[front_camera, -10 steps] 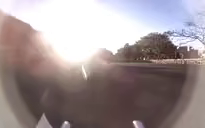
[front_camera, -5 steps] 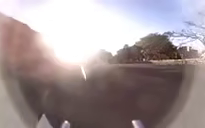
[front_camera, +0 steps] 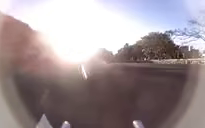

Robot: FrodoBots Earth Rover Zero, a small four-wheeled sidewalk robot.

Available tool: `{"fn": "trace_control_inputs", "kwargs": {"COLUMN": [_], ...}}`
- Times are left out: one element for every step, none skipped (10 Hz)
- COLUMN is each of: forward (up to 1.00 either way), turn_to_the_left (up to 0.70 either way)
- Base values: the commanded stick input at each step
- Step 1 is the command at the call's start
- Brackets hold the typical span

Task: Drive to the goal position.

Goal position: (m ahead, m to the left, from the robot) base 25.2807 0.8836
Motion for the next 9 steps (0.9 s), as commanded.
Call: {"fn": "trace_control_inputs", "kwargs": {"forward": [0.5,0.5,0.5,0.5,0.5,0.5,0.5,0.5,0.5], "turn_to_the_left": [0.0,0.0,0.0,0.0,0.0,0.0,-0.04,-0.26,-0.48]}}
